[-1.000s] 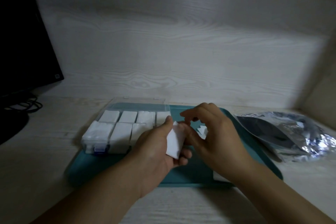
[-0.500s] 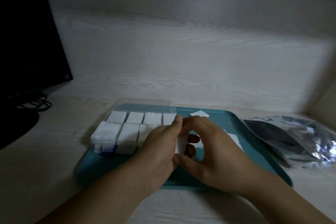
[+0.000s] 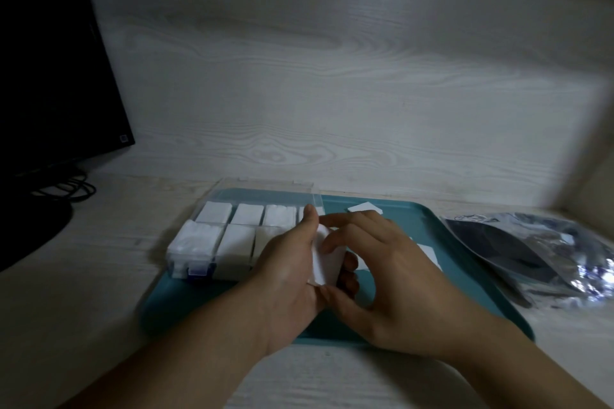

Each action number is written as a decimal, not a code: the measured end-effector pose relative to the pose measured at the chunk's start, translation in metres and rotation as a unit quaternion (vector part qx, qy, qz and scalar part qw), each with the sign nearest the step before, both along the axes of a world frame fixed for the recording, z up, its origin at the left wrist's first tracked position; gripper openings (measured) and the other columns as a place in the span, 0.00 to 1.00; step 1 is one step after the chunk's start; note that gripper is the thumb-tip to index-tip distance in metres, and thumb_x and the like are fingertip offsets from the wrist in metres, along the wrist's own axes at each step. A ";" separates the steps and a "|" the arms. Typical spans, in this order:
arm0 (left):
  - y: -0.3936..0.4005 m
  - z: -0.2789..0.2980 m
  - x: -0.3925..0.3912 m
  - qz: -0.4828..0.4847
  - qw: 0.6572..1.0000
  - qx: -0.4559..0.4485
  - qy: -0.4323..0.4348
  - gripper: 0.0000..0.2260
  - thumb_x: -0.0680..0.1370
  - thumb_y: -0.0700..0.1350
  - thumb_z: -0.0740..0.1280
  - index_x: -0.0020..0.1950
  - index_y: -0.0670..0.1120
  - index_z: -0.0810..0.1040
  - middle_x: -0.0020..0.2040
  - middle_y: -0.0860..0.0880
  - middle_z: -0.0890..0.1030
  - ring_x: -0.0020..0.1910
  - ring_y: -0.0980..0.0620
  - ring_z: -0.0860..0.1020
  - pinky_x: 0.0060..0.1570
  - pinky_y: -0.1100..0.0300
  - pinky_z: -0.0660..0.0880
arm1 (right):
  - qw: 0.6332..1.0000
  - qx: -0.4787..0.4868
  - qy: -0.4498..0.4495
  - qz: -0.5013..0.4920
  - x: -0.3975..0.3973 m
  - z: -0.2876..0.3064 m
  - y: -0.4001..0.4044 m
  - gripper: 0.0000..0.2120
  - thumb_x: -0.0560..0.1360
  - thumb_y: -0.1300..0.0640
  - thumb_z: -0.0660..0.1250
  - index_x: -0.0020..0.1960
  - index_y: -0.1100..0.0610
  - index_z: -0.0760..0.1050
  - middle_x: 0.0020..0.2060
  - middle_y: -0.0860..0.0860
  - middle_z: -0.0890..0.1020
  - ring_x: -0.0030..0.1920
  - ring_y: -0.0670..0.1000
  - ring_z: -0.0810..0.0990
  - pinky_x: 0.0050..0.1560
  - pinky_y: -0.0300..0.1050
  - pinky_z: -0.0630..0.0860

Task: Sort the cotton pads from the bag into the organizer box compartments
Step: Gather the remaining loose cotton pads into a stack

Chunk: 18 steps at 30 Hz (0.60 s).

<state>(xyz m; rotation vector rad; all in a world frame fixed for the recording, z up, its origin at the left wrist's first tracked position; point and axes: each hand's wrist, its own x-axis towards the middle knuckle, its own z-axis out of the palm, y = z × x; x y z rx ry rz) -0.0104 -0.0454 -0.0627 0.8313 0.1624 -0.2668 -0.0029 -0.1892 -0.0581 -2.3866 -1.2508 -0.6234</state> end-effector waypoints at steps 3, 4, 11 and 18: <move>0.001 0.000 0.000 -0.010 1.000 -0.012 0.009 0.25 0.82 0.61 0.55 0.53 0.42 0.82 0.50 0.41 0.75 0.54 0.44 0.69 0.45 0.54 0.68 | 1.000 0.000 -0.008 0.010 0.000 0.001 0.000 0.16 0.70 0.49 0.70 0.55 0.53 0.74 0.59 0.45 0.76 0.57 0.46 0.73 0.61 0.42 0.70; 0.002 -0.001 0.000 -0.011 1.000 -0.011 0.007 0.24 0.82 0.60 0.55 0.51 0.43 0.82 0.49 0.41 0.75 0.54 0.44 0.70 0.45 0.53 0.68 | 1.000 0.000 -0.011 0.013 0.000 0.001 0.000 0.16 0.70 0.49 0.71 0.55 0.53 0.74 0.59 0.45 0.76 0.55 0.44 0.72 0.60 0.41 0.69; 0.002 0.001 -0.003 0.006 0.998 0.059 -0.022 0.25 0.81 0.61 0.57 0.58 0.42 0.81 0.39 0.44 0.79 0.35 0.49 0.77 0.33 0.57 0.72 | 0.986 0.103 0.124 0.040 -0.002 0.001 0.000 0.13 0.72 0.51 0.68 0.56 0.49 0.75 0.61 0.40 0.75 0.59 0.45 0.75 0.58 0.40 0.72; -0.006 0.009 -0.010 0.018 0.990 0.121 -0.065 0.29 0.80 0.63 0.55 0.52 0.37 0.77 0.30 0.43 0.75 0.22 0.50 0.66 0.26 0.62 0.61 | 0.916 0.307 0.250 -0.069 0.012 -0.002 0.003 0.04 0.77 0.54 0.69 0.49 0.46 0.81 0.43 0.42 0.84 0.50 0.46 0.81 0.55 0.49 0.76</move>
